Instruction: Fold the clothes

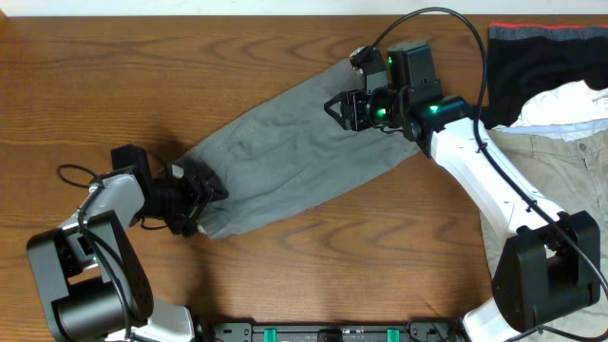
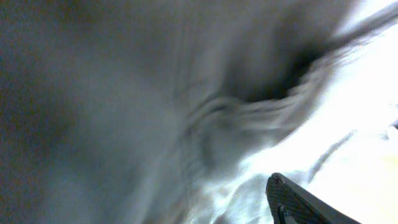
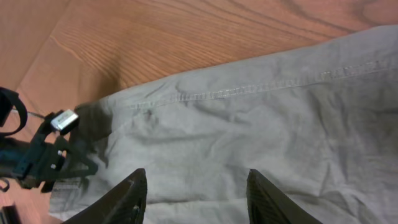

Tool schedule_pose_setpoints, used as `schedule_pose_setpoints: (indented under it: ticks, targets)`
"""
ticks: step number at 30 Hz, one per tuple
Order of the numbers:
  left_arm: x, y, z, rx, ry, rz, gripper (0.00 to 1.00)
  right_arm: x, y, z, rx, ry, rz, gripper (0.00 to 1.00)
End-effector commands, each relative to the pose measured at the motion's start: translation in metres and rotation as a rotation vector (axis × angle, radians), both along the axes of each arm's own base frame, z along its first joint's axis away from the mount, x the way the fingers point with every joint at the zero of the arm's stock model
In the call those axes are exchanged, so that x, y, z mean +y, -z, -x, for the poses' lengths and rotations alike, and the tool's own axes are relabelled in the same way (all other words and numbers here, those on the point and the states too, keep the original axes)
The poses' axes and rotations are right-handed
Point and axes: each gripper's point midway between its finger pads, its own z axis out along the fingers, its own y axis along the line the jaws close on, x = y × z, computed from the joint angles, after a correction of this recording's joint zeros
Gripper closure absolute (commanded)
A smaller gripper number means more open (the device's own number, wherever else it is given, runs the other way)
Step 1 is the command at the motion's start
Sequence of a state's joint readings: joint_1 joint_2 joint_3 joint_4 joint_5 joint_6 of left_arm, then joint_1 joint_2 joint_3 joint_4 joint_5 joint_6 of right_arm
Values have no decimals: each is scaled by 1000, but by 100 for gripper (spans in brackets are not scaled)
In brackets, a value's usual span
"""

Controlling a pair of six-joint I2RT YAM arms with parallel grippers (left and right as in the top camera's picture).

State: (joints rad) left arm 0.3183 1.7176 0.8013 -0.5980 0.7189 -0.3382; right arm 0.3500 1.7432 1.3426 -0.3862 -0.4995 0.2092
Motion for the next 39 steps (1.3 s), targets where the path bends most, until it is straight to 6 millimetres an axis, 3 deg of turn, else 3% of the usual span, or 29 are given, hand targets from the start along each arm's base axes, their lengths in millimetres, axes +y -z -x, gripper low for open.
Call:
schedule_pose_setpoints:
  ticks: [1, 2, 7, 13, 19, 24, 29, 33, 39]
  targets:
    - [5, 48, 27, 75, 93, -95, 31, 0, -14, 1, -62, -12, 22, 50]
    - [4, 47, 24, 63, 91, -89, 35, -1, -13, 0, -68, -7, 32, 50]
    - [2, 44, 17, 30, 87, -65, 72, -5, -13, -3, -87, 1, 53, 50]
    - [9, 37, 0, -47, 128, -94, 94, -29, -7, -15, -92, 91, 124, 49]
    - [22, 10, -32, -162, 152, -140, 94, -78, 21, -19, -40, 262, 350, 48]
    - [43, -25, -44, -189, 229, -263, 94, -100, 54, -16, 52, 294, 433, 52]
    - [66, -59, -50, -173, 280, -397, 94, -107, 97, -9, 166, 280, 486, 59]
    - [72, -85, -62, -215, 282, -433, 94, -106, 131, 6, 272, 243, 526, 64]
    - [74, -95, -66, -228, 280, -439, 94, -100, 180, 32, 427, 179, 568, 79]
